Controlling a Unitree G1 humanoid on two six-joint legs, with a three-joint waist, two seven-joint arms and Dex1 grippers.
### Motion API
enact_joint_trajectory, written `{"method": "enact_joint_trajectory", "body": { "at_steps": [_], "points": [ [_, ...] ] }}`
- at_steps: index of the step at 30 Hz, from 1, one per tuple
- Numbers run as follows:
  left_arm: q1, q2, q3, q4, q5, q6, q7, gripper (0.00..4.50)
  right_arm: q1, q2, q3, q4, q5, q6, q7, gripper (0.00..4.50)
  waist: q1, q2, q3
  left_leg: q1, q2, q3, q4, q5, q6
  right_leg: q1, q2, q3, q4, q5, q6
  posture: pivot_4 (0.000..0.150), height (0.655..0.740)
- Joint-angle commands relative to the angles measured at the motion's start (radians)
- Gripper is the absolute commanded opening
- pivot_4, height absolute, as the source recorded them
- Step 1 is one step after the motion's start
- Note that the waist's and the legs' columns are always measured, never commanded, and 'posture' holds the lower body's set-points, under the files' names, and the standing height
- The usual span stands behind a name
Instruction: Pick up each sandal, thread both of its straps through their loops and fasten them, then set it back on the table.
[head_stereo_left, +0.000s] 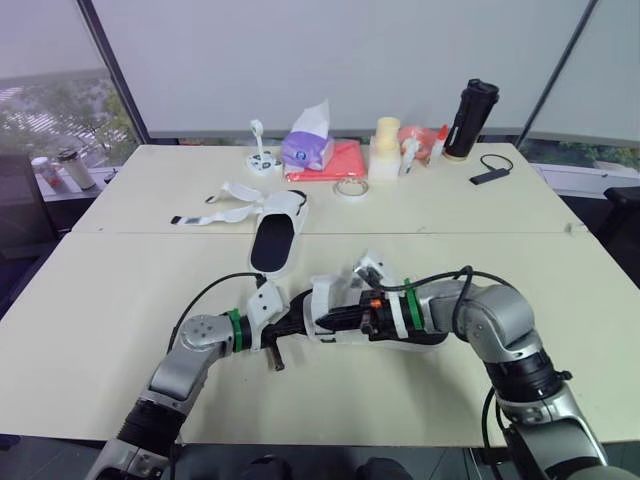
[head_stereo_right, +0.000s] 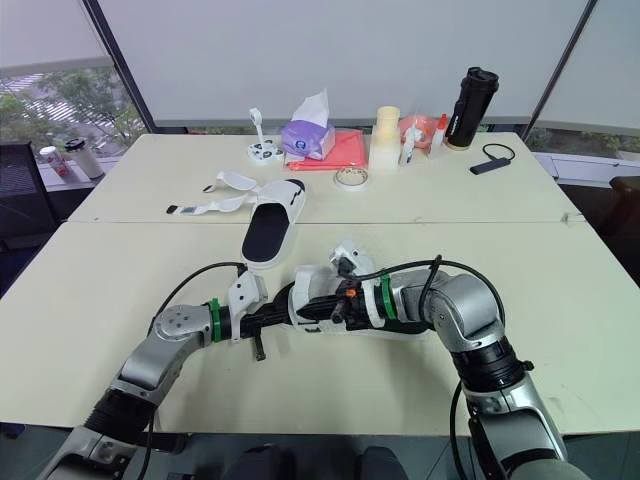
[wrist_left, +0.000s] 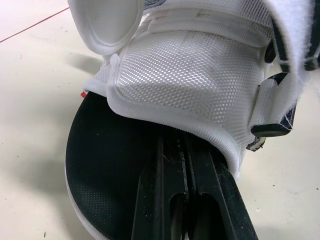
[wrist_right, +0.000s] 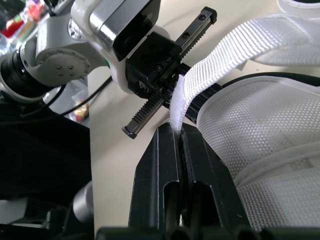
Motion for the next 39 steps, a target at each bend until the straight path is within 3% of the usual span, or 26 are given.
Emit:
{"method": "enact_joint_trajectory", "body": {
  "at_steps": [1,2,5,11,16,22,30,39],
  "points": [
    [0.038,0.004,-0.045,0.073,0.052,0.036,0.016,0.0,0.002,-0.006,0.005,-0.028,0.015,-0.017,-0.014,0.04,0.0,0.0,0.0,0.0,0.0,0.0,0.0,0.0,0.0,0.0,0.0,0.0,0.0,0.0,0.0,0.15,0.74],
    [0.038,0.004,-0.045,0.073,0.052,0.036,0.016,0.0,0.0,-0.003,0.002,-0.024,0.015,-0.019,-0.021,0.04,0.0,0.0,0.0,0.0,0.0,0.0,0.0,0.0,0.0,0.0,0.0,0.0,0.0,0.0,0.0,0.15,0.74],
    [0.037,0.003,-0.046,0.074,0.053,0.034,0.016,0.0,-0.013,0.017,-0.023,-0.013,0.02,-0.023,-0.053,0.88,0.0,0.0,0.0,0.0,0.0,0.0,0.0,0.0,0.0,0.0,0.0,0.0,0.0,0.0,0.0,0.15,0.74],
    [0.033,0.004,-0.045,0.079,0.054,0.035,0.013,0.0,0.016,0.002,-0.173,-0.102,0.096,-0.024,-0.101,3.79,0.003,0.0,0.0,-0.001,0.0,0.0,0.0,0.0,0.0,0.0,0.0,0.0,0.0,0.0,0.0,0.15,0.74],
    [0.023,0.013,-0.047,0.086,0.051,0.037,-0.009,0.0,0.138,-0.056,-0.284,-0.284,0.202,0.012,-0.122,3.79,0.003,0.0,0.0,-0.002,0.0,0.0,0.0,0.0,0.0,0.0,0.0,0.0,-0.002,0.0,0.0,0.15,0.74],
    [-0.029,0.03,-0.055,0.132,0.054,0.026,-0.062,0.0,0.395,-0.159,-0.232,-0.451,0.181,-0.092,-0.112,3.79,0.0,-0.001,0.001,-0.003,0.001,0.0,-0.001,0.0,0.0,0.0,0.0,-0.001,-0.002,0.0,0.0,0.15,0.74],
    [-0.058,0.032,-0.067,0.162,0.059,0.015,-0.092,0.0,0.508,-0.116,-0.097,-0.398,0.065,-0.268,-0.179,3.79,0.003,-0.003,0.002,-0.002,0.001,0.0,0.0,0.001,0.002,0.001,0.0,-0.001,-0.002,0.0,0.0,0.15,0.74],
    [-0.069,0.035,-0.068,0.17,0.061,0.015,-0.105,0.0,0.501,-0.071,-0.047,-0.29,-0.022,-0.384,-0.223,3.79,0.003,-0.003,0.002,-0.002,0.001,0.0,0.001,0.001,0.002,0.0,0.0,-0.001,-0.002,0.0,0.0,0.15,0.74]
  ]
}}
